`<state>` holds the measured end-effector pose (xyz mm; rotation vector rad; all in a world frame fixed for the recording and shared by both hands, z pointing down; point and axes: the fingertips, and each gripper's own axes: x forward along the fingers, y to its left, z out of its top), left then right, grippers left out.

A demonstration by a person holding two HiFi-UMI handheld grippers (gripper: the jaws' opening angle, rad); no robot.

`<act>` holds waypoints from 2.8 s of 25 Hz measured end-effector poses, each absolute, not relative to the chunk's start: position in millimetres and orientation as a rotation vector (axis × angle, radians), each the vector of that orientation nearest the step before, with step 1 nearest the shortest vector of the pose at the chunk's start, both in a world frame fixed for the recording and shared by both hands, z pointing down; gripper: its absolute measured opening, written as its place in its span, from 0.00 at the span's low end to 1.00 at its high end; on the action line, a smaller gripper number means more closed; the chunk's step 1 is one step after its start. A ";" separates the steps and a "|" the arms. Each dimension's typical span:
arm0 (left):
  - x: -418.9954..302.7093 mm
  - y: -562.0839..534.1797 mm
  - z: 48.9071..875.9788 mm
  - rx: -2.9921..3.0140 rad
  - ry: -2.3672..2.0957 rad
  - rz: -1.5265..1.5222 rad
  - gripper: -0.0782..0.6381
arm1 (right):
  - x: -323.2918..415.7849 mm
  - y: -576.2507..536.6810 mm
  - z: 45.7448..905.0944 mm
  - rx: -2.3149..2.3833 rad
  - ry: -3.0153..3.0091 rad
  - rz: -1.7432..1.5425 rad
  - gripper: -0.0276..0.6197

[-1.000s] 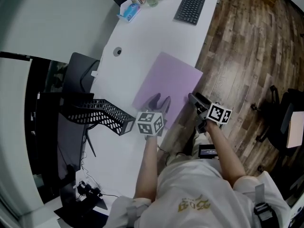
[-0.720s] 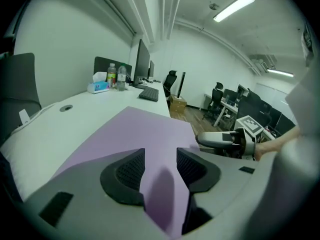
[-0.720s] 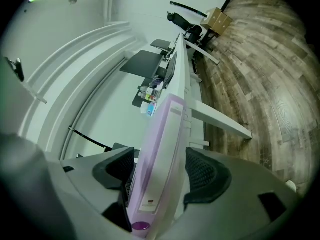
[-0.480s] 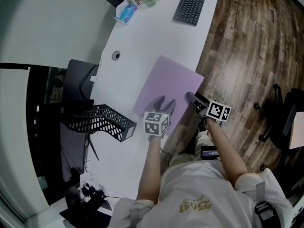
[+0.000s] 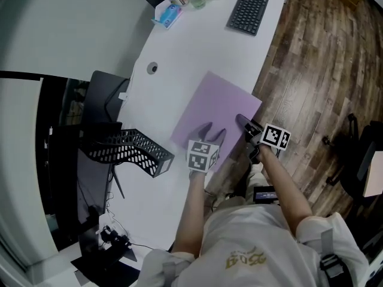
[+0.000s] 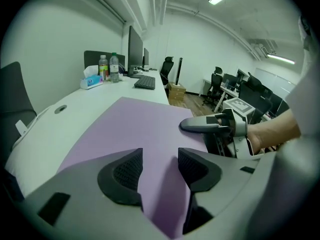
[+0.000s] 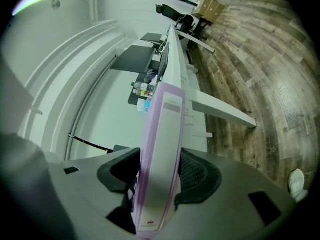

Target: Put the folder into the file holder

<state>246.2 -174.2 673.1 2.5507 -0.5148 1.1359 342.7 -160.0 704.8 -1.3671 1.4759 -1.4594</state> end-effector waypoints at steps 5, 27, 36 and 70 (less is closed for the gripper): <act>245.2 -175.2 674.9 2.558 -0.528 1.142 0.44 | 342.3 -161.3 705.0 -1.317 1.469 -1.468 0.39; 272.8 -181.5 587.6 2.487 -0.502 0.654 0.45 | 359.0 -158.6 586.7 -1.403 1.657 -1.101 0.32; 271.8 -181.6 542.3 2.516 -0.535 0.440 0.42 | 351.3 -153.8 515.5 -1.449 1.897 -0.790 0.32; 107.5 -189.8 384.8 2.609 -0.510 -0.109 0.40 | 166.1 -153.3 327.4 -1.531 2.278 -0.283 0.32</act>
